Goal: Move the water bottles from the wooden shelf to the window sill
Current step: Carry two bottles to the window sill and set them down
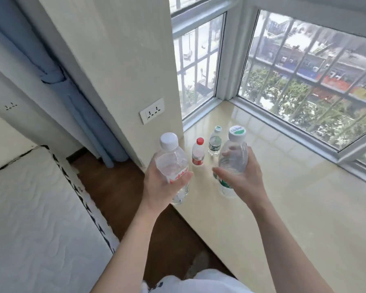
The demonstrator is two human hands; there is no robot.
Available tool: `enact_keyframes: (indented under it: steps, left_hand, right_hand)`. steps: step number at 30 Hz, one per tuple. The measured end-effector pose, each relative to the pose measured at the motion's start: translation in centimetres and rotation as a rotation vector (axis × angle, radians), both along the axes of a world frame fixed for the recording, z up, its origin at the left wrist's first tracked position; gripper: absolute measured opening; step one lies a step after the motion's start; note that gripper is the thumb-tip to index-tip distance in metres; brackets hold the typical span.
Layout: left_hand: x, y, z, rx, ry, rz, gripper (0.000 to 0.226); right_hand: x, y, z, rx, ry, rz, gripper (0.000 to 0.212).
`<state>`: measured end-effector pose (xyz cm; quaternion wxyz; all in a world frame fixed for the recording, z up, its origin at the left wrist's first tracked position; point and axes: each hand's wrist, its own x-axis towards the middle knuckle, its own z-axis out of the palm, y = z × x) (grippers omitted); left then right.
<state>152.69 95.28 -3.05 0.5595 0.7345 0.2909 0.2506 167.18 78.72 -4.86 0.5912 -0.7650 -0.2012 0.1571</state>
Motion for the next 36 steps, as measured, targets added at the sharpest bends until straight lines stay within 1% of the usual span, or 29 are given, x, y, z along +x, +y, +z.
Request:
enact_keyframes:
  steps: [2, 9, 13, 15, 19, 21, 23, 25, 28, 32, 36]
  left_hand:
    - [2.5, -0.1, 0.1, 0.0, 0.008, -0.05, 0.061]
    - [10.0, -1.9, -0.5, -0.03, 0.097, -0.324, 0.056]
    - [13.1, -4.1, -1.6, -0.099, 0.135, -0.504, 0.048]
    - [14.4, -4.8, -2.5, -0.129, 0.158, -0.586, 0.049]
    - [16.4, -6.4, -4.8, -0.2, 0.197, -0.704, 0.061]
    - [17.2, -7.3, -5.8, -0.218, 0.214, -0.762, 0.058]
    - [18.1, -8.4, -7.4, -0.256, 0.224, -0.81, 0.055]
    - [19.0, -9.7, -9.3, -0.265, 0.242, -0.846, 0.057]
    - [20.9, -11.1, -12.4, -0.26, 0.269, -0.835, 0.059]
    - [22.5, -12.5, -17.5, -0.235, 0.295, -0.83, 0.061]
    - [23.8, -13.0, -21.8, -0.235, 0.298, -0.846, 0.056]
  right_hand:
    - [1.8, -0.4, -0.2, 0.014, 0.007, -0.068, 0.061]
    - [5.0, -5.1, -0.2, 0.055, 0.039, -0.338, 0.054]
    - [4.4, -8.2, -1.2, 0.05, 0.069, -0.509, 0.06]
    - [3.5, -9.7, -1.7, 0.048, 0.081, -0.592, 0.063]
    - [1.5, -11.8, -3.0, 0.049, 0.112, -0.761, 0.062]
    - [1.0, -12.3, -3.9, 0.048, 0.139, -0.838, 0.065]
    - [0.9, -12.9, -5.3, 0.05, 0.166, -0.904, 0.059]
    - [1.1, -13.5, -7.1, 0.054, 0.192, -0.944, 0.053]
    - [2.1, -13.9, -10.0, 0.037, 0.242, -0.943, 0.05]
    - [2.5, -14.2, -14.9, -0.028, 0.314, -0.944, 0.056]
    - [3.7, -15.1, -19.9, -0.078, 0.381, -0.981, 0.061]
